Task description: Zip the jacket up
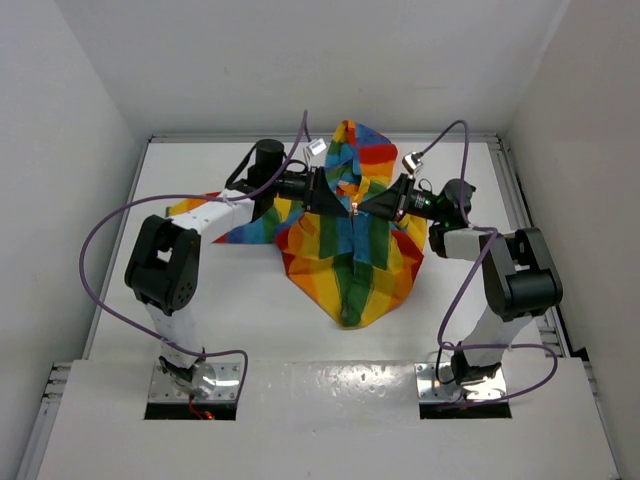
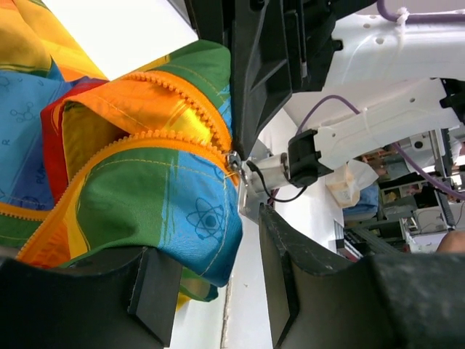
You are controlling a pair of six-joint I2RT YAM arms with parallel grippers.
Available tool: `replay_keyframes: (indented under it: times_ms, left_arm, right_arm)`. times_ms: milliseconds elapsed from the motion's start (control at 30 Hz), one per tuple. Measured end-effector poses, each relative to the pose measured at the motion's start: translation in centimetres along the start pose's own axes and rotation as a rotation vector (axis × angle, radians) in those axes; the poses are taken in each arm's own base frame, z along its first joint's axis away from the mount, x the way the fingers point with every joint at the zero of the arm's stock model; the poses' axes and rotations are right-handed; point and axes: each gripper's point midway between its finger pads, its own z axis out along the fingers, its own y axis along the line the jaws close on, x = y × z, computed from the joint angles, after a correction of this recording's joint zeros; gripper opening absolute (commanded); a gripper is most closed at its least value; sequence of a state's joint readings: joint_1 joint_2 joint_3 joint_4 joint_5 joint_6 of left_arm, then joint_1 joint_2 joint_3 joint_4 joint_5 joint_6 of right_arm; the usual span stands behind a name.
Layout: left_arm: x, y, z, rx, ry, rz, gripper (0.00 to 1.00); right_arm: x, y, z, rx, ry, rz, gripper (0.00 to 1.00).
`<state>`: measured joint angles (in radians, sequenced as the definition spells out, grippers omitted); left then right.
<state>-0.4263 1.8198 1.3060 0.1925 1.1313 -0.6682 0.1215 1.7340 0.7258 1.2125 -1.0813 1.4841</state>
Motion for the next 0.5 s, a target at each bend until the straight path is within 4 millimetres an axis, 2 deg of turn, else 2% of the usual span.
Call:
replay_keyframes:
  times_ms: [267, 300, 467, 500]
  left_arm:
    - [-0.47, -0.32, 0.09, 0.013, -0.011, -0.009, 0.49]
    - [-0.53, -0.28, 0.14, 0.015, -0.012, -0.011, 0.44]
    - [-0.54, 0.25, 0.41, 0.019, -0.010, -0.030, 0.40]
    - [-0.52, 0.38, 0.46, 0.019, -0.009, -0.035, 0.37]
  right_arm:
    - [0.16, -0.03, -0.03, -0.001, 0.001, 0.004, 0.00]
    - [0.18, -0.02, -0.01, -0.001, 0.001, 0.004, 0.00]
    - [0.35, 0.04, 0.12, -0.003, 0.006, 0.004, 0.00]
    - [0.34, 0.04, 0.12, -0.003, 0.005, 0.004, 0.00]
